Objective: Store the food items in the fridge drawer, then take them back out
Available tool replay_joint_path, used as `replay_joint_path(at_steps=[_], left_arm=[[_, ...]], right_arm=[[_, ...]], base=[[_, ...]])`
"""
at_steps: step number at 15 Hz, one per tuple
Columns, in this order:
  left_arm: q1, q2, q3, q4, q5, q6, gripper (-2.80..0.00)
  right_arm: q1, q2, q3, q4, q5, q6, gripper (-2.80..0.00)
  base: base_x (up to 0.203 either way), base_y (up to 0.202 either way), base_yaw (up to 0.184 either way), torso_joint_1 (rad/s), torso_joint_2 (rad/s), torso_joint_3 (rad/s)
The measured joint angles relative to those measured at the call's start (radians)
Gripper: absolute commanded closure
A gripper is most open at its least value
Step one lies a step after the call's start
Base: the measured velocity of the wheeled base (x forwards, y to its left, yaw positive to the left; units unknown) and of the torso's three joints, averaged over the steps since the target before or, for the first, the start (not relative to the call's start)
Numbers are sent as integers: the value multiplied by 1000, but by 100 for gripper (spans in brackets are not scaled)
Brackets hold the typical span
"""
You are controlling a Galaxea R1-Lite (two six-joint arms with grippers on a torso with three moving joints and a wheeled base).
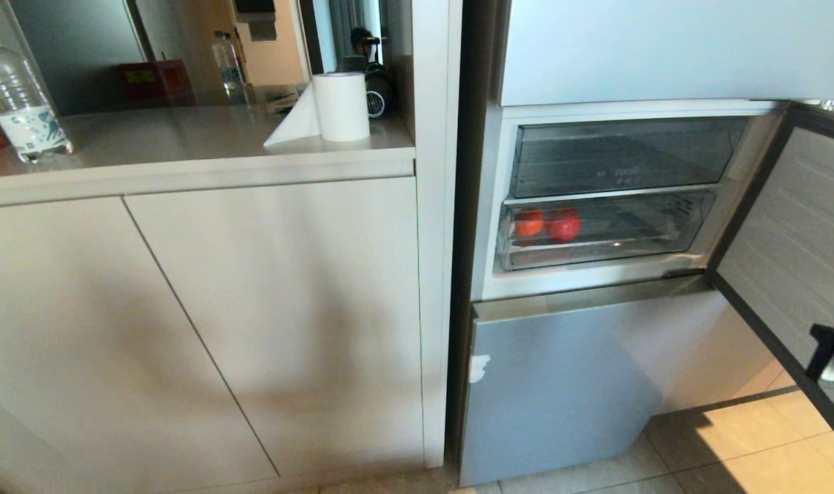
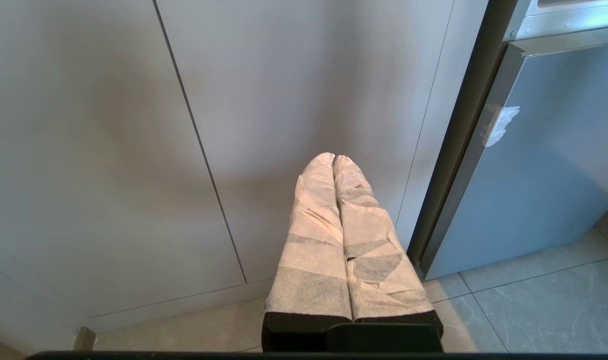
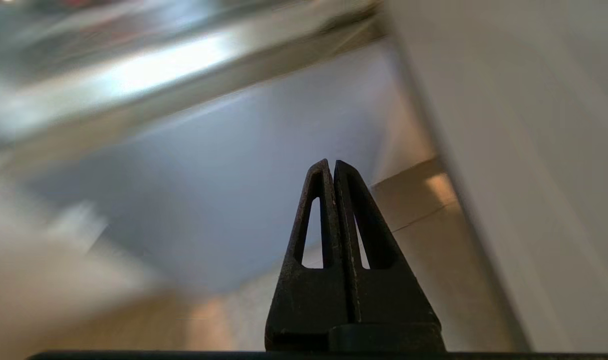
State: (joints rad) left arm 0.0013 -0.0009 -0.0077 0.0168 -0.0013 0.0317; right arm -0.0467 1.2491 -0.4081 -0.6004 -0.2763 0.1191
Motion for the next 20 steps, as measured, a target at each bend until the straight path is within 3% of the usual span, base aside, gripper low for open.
replay_joint_path(at_steps=[3,5,8,11,18,20], left_arm=[[0,0,0,0,0,0,0],[0,0,0,0,1,0,0],[0,0,0,0,1,0,0],[0,0,0,0,1,-1,0],[0,0,0,0,1,0,0],[0,0,0,0,1,0,0]], right_arm=[[-80,258,-84,-290,-211,-1,0],[-149,342,-138,-366,-288,-10,0],[-246,414,-182,-379,-290,-12,0],[-276,438,-181,-394,-290,-11,0],[-226,436,-198,-438,-202,-48,0],[-175,428,-202,-440,-116,-41,0]], base=[[0,0,0,0,0,0],[0,0,0,0,0,0],[0,0,0,0,0,0],[0,0,0,0,0,0],[0,0,0,0,0,0],[0,0,0,0,0,0]])
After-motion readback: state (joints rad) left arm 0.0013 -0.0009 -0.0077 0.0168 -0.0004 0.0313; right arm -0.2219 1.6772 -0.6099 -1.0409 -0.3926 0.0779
